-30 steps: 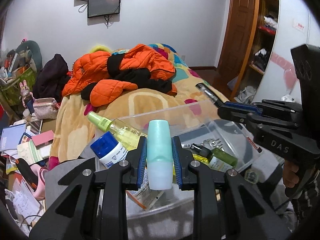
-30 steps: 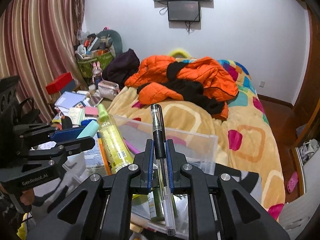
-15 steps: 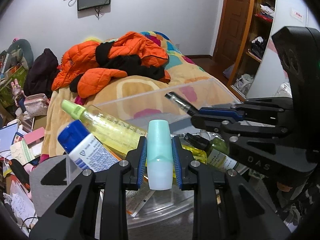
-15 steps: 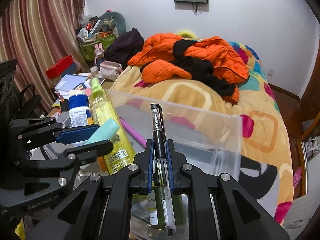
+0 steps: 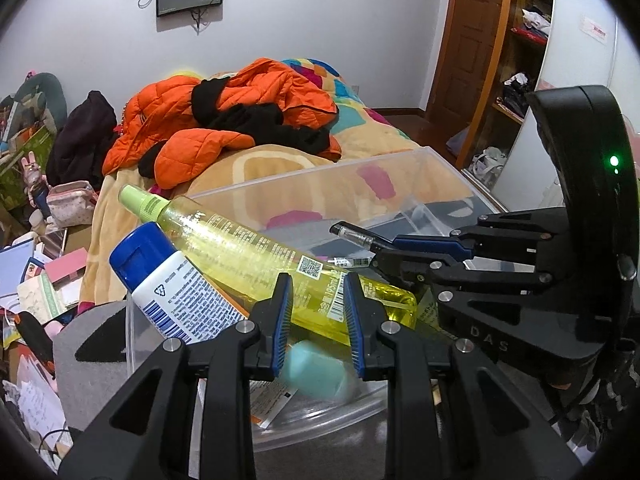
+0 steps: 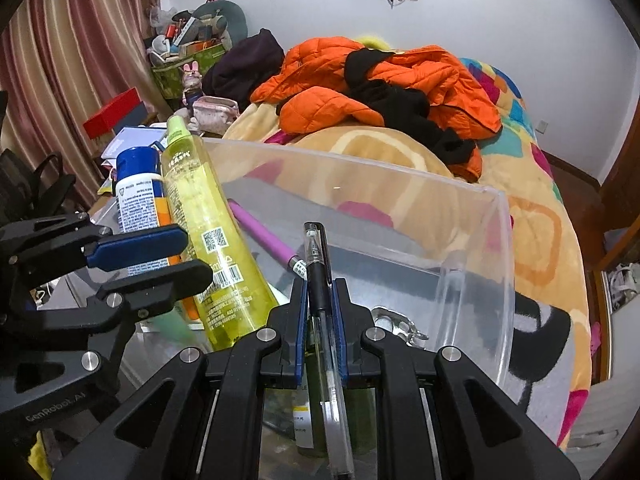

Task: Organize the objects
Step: 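Drop the mint stick into the bin with the left gripper while the right releases the black pen inside, then reach the left gripper to the wooden block while the right grasps the small green card box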

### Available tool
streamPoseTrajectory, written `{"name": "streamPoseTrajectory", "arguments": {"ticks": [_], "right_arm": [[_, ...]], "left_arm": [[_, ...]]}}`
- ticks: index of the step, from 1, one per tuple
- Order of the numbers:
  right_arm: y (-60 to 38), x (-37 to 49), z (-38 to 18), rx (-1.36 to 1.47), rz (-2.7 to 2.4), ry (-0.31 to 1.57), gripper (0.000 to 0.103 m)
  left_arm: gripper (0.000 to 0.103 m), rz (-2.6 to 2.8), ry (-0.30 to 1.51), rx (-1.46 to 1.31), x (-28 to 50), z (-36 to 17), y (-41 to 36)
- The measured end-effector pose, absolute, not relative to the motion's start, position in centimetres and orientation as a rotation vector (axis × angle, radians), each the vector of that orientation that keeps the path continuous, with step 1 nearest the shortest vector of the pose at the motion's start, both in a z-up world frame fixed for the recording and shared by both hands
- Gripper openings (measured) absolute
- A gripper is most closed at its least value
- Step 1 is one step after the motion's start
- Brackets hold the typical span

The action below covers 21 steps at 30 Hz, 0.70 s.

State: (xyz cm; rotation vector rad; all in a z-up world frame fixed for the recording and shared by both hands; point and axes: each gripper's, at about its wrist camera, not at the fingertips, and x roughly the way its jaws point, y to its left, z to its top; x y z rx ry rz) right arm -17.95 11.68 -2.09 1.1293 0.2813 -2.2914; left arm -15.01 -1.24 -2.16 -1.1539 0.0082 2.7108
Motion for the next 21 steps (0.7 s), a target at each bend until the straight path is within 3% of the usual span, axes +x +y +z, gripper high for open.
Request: {"name": "streamPoseTrajectory", "arguments": {"ticks": [7,11,16,21], "right_arm": [[11.8,-17.8,-2.0,1.153,-2.279,0.286,0.013],[12.1,-17.4,-1.6,1.153,-2.275,0.277,0.02],[12.5,-16.4,-0.5,1.113,-2.301,0.3,0.033],[13.2,-15.2,0.8,1.068,-2.329,0.317,0.044]], "left_arm": [[0.026,2.72,0.006,-1.153,-14.6,-1.7,-1.4],[0.026,2.728,-0.005,-1.136,-14.0,-1.0,-1.6],[0.043,2.739,-0.026,-1.105,-13.3,0.1,-1.8],[0.053,2.751,-0.034,-1.06,-12.1,1.6,-1.7]]}}
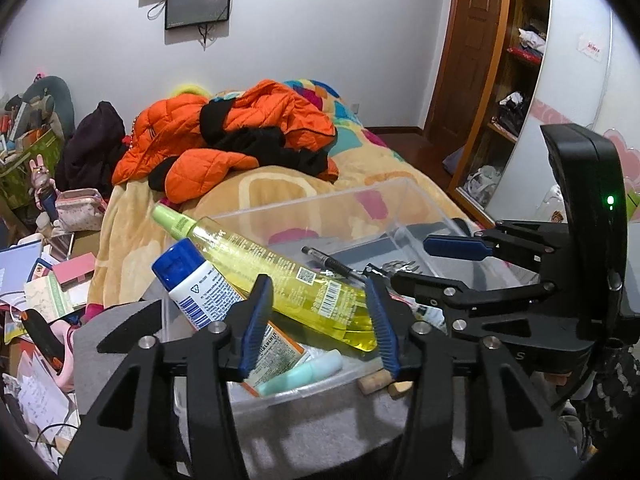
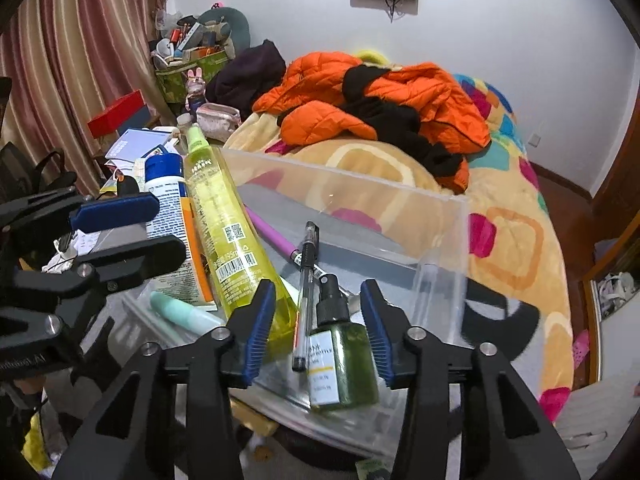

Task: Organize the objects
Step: 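Reach the left gripper to the wooden block while the right grasps the small green card box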

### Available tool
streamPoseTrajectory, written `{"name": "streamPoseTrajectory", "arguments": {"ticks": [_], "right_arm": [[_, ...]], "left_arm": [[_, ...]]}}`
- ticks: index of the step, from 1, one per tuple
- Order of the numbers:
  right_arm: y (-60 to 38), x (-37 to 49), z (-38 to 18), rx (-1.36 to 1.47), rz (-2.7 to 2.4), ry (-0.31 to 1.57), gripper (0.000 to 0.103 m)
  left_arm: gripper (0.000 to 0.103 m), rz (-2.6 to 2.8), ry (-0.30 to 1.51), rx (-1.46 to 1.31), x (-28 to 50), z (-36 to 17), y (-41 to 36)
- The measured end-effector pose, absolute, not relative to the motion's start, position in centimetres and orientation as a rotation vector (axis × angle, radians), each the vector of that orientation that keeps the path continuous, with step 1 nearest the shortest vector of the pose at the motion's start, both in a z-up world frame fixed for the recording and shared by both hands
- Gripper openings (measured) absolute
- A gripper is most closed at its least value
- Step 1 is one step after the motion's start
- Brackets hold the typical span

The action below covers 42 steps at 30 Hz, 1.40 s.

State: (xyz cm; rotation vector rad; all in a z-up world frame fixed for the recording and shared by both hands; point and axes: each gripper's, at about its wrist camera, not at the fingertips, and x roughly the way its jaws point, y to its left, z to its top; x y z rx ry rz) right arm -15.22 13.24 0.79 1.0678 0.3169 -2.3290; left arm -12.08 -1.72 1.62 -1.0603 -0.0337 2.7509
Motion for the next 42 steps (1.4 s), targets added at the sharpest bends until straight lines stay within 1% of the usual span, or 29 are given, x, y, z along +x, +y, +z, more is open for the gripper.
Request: {"name": "streamPoseTrajectory", "arguments": {"ticks": [1,3,5,7,8,9,11,18,28,31,36,40,42], "right_arm": [[13.5,-14.9,1.1,1.058,-2.339,0.321,0.045],[13.9,-14.4,1.6,1.039,-2.357,0.327,0.051],[14.5,-13.7,2.1,1.022,-2.374,0.332,0.053],[15.1,-13.0,2.6,1.006,-2.387,0.336,0.055],[15.5,-12.6,2.8,0.999,-2.393,0.336,0.058],[15.9,-12.4,3.0,0.993,-2.401,0.333,0.066],[16.8,-11.7,3.3,0.978,-2.423,0.32,0.071],[20.0,-9.9,2.7,1.019,-2.462,0.297,0.072],[22.6,-9.0,-1.9,1.18,-2.45,0.249,0.072],[23.3,-9.3,-3.5,1.238,-2.422,0.204,0.071],[23.4,-9.6,-5.0,1.289,-2.382,0.18,0.055],[23.2,-9.6,-5.4,1.276,-2.389,0.185,0.046],[23.1,-9.4,-5.4,1.264,-2.382,0.181,0.038]], "left_arm": [[0.059,2.754,-0.034,-1.053,-11.8,1.8,-1.7],[0.067,2.763,-0.034,-1.031,-11.2,2.4,-1.6],[0.071,2.764,-0.035,-1.017,-10.6,2.7,-1.5],[0.077,2.763,-0.041,-1.017,-10.1,2.9,-1.4],[0.078,2.761,-0.049,-1.02,-9.8,2.9,-1.5],[0.078,2.757,-0.057,-1.026,-9.6,2.8,-1.5],[0.079,2.75,-0.068,-1.045,-9.2,2.6,-1.5],[0.08,2.705,-0.105,-1.152,-8.1,0.3,-1.2],[0.08,2.598,-0.165,-1.351,-8.5,-4.8,1.2],[0.08,2.566,-0.209,-1.398,-9.0,-5.9,2.1],[0.08,2.551,-0.217,-1.439,-9.6,-6.9,3.4],[0.08,2.549,-0.188,-1.422,-9.7,-6.9,4.5],[0.08,2.558,-0.181,-1.408,-9.7,-6.8,4.8]]}}
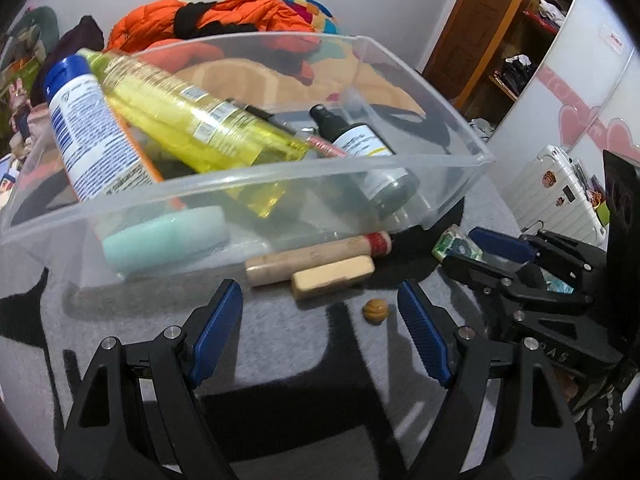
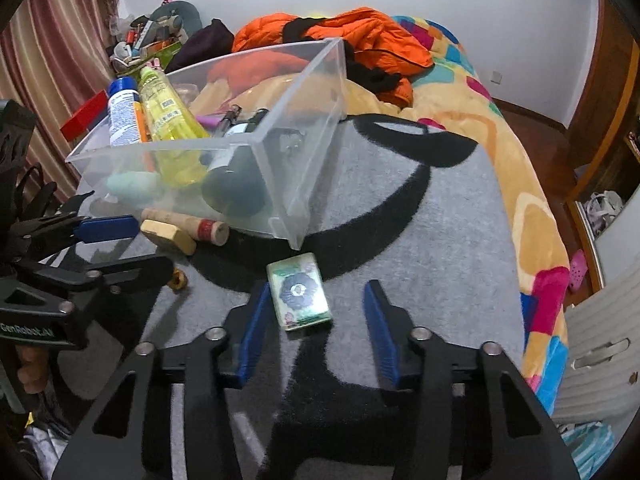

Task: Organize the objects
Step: 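Reach the left gripper to the wooden block while the right grasps the small green card box, then grasp the light wooden block with the left gripper while the right lifts the green card box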

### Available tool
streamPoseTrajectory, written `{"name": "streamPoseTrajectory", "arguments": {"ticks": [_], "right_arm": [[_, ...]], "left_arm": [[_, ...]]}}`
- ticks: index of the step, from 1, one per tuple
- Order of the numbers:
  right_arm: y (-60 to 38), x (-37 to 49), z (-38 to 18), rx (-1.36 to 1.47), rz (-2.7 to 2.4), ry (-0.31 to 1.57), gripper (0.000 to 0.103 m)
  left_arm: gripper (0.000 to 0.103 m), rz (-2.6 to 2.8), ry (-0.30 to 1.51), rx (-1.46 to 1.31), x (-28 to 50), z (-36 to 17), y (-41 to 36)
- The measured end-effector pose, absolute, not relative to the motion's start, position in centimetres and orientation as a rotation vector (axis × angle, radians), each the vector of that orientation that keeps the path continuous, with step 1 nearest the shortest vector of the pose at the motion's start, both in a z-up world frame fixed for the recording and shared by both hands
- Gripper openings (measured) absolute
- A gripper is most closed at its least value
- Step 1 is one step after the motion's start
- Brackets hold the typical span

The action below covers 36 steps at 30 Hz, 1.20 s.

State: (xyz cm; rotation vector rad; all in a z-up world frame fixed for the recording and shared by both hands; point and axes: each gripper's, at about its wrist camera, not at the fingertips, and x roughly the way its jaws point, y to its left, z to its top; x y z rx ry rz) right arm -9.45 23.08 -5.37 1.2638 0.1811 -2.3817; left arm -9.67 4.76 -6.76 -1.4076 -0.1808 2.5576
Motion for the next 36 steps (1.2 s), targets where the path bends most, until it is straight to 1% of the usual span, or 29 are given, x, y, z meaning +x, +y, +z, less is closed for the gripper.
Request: {"name": "streamPoseTrajectory", "arguments": {"ticks": [1,3,5,7,8,10,11,13,19,25,36], "right_arm": [[23.0,-9.3,-5.5,1.258,-2.386,0.182,0.036],[22.8,-9.2,-5.5,1.249,-2.392,0.192,0.024],[22.6,-9.0,-5.5,1.242,-2.402,0.199,0.023],[22.6,-8.7,-5.5,1.232,-2.406,0.199,0.022],[22.5,-8.5,-5.5,1.227,-2.406,0.199,0.022],[22.5,-8.2,-5.5,1.219,-2.407,0.204,0.022],[22.4,-8.0,-5.5,1.217,-2.405,0.208,0.022],[22.3,-7.7,-5.4,1.213,-2.403,0.213,0.022],[22.2,-7.0,-4.9,1.202,-2.388,0.188,0.022],[22.2,-6.3,-3.9,1.181,-2.377,0.154,0.022],[20.9,-6.0,-0.2,1.044,-2.408,0.197,0.022]], "left_arm": [[0.08,2.561,-0.179,-1.406,-9.8,-6.8,4.8],[0.079,2.571,-0.189,-1.416,-9.9,-7.0,4.9],[0.075,2.59,-0.205,-1.421,-9.9,-7.1,4.9],[0.067,2.622,-0.22,-1.411,-9.9,-7.1,4.8],[0.065,2.632,-0.228,-1.409,-9.9,-7.1,4.8],[0.056,2.641,-0.251,-1.405,-9.7,-7.2,4.6],[0.054,2.634,-0.267,-1.396,-9.5,-7.2,4.5],[0.041,2.612,-0.285,-1.387,-9.4,-7.2,4.4],[0.041,2.602,-0.243,-1.377,-8.5,-6.8,4.7],[0.041,2.605,-0.253,-1.358,-7.6,-6.2,3.7],[0.041,2.66,-0.32,-1.229,-6.6,-2.5,1.1]]}}
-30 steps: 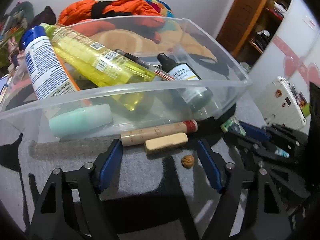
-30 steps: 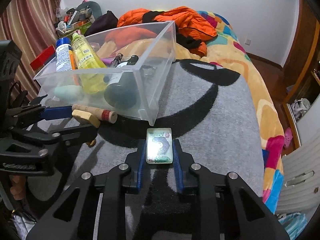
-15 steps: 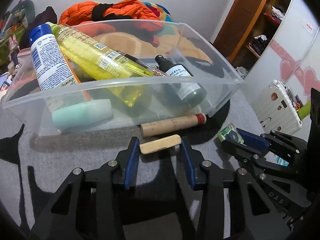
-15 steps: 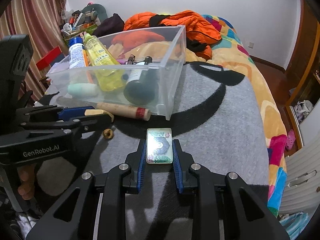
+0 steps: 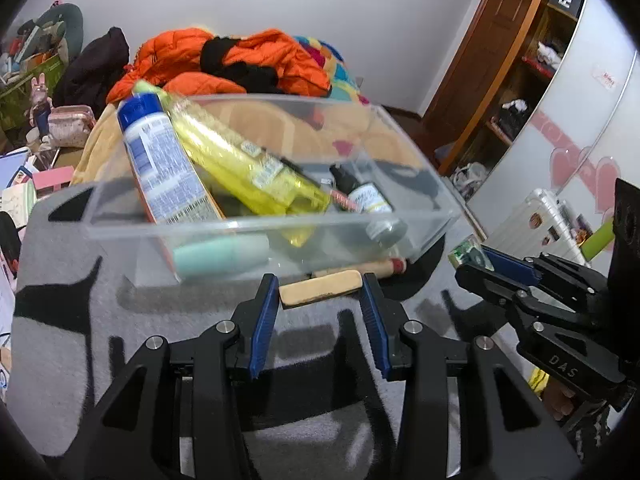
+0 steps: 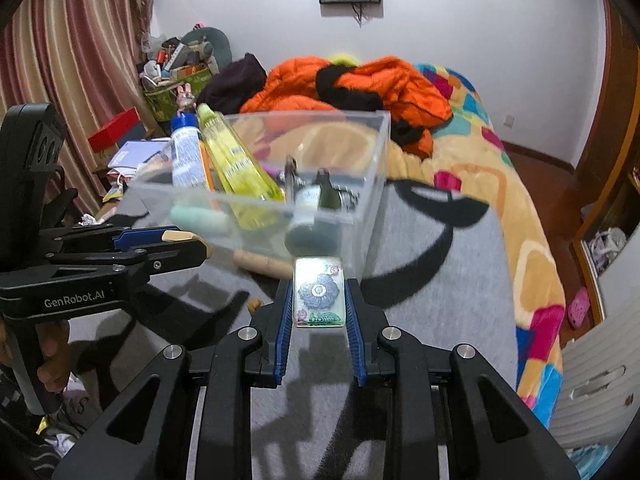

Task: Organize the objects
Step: 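Grasp the light wooden block with the left gripper while the right lifts the green card box, then place the wooden block in the bin with the left gripper while the right drops the green box inside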

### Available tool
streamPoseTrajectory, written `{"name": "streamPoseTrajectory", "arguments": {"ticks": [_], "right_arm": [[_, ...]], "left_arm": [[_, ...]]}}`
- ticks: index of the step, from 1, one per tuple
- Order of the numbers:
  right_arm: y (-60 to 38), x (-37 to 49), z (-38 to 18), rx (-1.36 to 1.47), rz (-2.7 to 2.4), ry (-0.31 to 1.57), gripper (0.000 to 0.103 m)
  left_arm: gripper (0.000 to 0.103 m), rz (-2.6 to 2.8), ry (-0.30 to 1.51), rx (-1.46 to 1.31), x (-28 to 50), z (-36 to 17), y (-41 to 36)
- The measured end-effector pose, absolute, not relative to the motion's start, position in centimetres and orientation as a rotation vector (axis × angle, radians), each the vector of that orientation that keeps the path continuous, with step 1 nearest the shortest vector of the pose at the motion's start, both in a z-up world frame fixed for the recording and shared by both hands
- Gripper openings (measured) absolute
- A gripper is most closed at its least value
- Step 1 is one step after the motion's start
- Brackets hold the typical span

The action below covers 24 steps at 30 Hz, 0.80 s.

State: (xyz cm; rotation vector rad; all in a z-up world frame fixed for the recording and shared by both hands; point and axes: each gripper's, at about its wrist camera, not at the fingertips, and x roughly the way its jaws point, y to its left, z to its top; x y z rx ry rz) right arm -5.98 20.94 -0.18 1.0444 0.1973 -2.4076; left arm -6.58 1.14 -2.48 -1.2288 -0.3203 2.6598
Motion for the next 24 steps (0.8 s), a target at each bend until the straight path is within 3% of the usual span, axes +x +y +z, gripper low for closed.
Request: {"name": "streamPoseTrajectory", "arguments": {"ticks": [11,24], "right_arm": [[18.9,-6.2,2.0,0.937,-2.392,0.242,0.022],[16.6,-9.6,3.3,0.909,-2.403,0.196,0.022]], "left_arm": [[0.041,2.731,-0.325,-1.109,-7.2,0.6,-1.6],[0.041,2.804,-0.258,-1.132,-9.1,-0.2,-3.6]]}}
